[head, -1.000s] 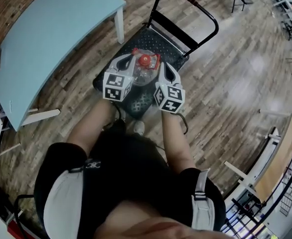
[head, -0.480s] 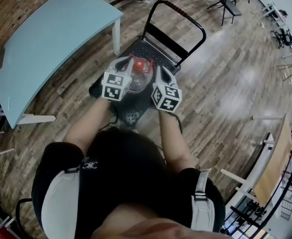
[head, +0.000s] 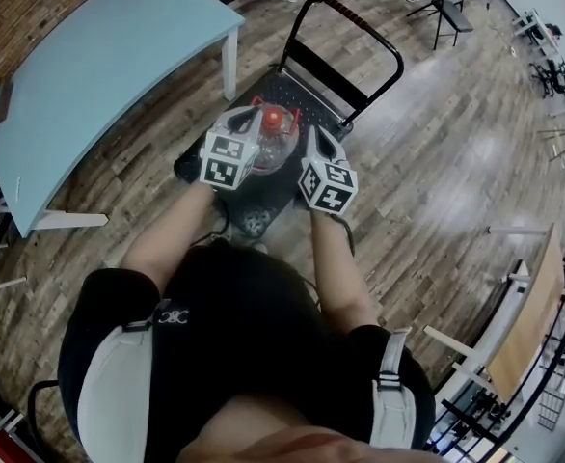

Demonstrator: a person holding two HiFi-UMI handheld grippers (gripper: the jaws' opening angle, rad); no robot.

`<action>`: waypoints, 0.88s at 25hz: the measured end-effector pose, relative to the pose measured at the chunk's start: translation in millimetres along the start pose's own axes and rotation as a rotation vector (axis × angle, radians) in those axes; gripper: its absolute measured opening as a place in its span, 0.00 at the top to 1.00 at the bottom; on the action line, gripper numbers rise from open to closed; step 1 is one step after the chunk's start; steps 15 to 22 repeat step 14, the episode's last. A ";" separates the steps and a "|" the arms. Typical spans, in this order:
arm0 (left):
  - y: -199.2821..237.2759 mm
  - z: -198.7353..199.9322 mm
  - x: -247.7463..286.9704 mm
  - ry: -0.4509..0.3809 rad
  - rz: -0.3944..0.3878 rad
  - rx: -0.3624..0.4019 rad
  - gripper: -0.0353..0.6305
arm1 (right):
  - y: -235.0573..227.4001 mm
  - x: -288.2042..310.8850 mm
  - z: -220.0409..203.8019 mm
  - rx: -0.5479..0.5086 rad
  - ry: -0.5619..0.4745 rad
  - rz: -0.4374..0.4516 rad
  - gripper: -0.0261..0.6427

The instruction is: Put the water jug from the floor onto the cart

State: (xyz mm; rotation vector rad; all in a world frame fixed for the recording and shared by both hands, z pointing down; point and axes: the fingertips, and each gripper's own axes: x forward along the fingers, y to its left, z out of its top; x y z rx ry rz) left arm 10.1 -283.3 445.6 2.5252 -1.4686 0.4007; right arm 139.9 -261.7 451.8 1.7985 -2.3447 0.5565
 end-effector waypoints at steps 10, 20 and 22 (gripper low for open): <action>13.2 -14.7 3.4 0.039 -0.002 -0.064 0.95 | 7.5 3.5 -0.4 -0.039 -0.010 -0.005 0.94; 15.8 -20.7 1.3 0.048 0.011 -0.069 0.95 | 7.3 3.1 -7.4 -0.040 0.005 -0.003 0.94; 15.8 -20.7 1.3 0.048 0.011 -0.069 0.95 | 7.3 3.1 -7.4 -0.040 0.005 -0.003 0.94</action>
